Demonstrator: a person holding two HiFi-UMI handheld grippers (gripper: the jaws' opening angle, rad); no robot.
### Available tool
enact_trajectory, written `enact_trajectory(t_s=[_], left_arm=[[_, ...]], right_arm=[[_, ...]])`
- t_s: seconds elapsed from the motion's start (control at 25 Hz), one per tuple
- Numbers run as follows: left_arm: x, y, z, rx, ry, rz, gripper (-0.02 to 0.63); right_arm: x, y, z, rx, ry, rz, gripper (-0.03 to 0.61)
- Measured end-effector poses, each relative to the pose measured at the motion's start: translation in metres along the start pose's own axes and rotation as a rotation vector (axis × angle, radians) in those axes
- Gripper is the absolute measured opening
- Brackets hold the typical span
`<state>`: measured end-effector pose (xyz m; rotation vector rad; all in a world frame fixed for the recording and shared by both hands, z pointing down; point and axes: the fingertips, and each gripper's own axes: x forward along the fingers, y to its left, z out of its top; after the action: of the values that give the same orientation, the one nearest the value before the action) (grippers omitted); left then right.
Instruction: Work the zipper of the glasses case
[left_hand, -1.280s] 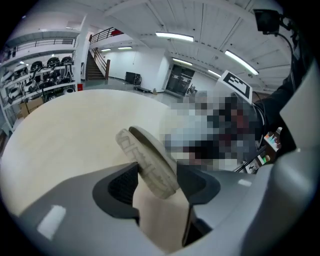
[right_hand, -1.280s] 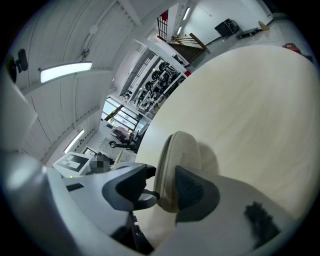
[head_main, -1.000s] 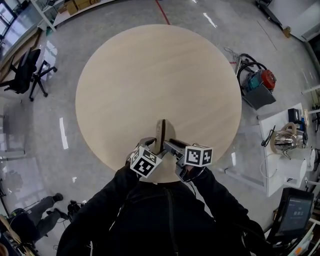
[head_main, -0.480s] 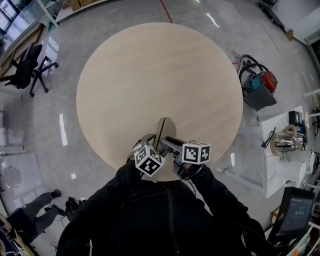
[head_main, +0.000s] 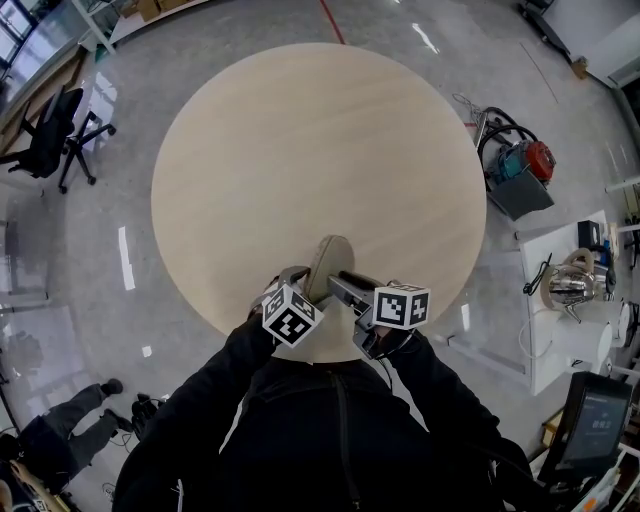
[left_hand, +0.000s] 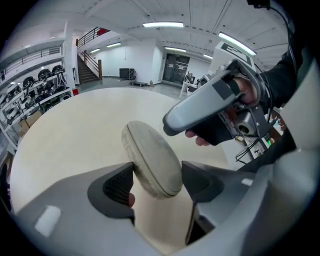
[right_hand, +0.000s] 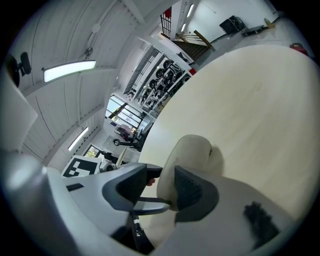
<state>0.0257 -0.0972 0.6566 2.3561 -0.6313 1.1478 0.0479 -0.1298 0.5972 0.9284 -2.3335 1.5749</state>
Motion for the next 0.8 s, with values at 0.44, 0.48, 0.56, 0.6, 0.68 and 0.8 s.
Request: enact_trajectory(t_s=[0.44, 0.48, 0.56, 0.6, 0.68, 0.8], left_arm=[[-0.011, -0.031, -0.024, 0.380, 0.131, -0.172, 0.310], [-0.013, -0.034, -0.027, 0.431, 0.147, -0.181, 0.311], [-0.016, -0.037, -0.032, 0.523, 0.175, -0.193, 0.311], [-0.018, -0.037, -0.034, 0.558, 0.186, -0.196, 0.311], [-0.018, -0.038, -0.036, 0.594, 0.200, -0.198, 0.311], [-0.017, -0.041, -0.036, 0.593, 0.211, -0.195, 0.321]], right_arm=[[-0.031, -0.037, 0.008, -0.237, 0.075, -0.120, 0.178], [-0.032, -0.035, 0.002, -0.316, 0.123, -0.117, 0.178], [-0.032, -0.028, -0.014, -0.511, 0.231, -0.105, 0.178], [-0.031, -0.024, -0.021, -0.599, 0.277, -0.095, 0.178], [-0.030, -0.017, -0.033, -0.708, 0.333, -0.076, 0.178], [-0.027, -0.017, -0.040, -0.751, 0.335, -0.112, 0.178]])
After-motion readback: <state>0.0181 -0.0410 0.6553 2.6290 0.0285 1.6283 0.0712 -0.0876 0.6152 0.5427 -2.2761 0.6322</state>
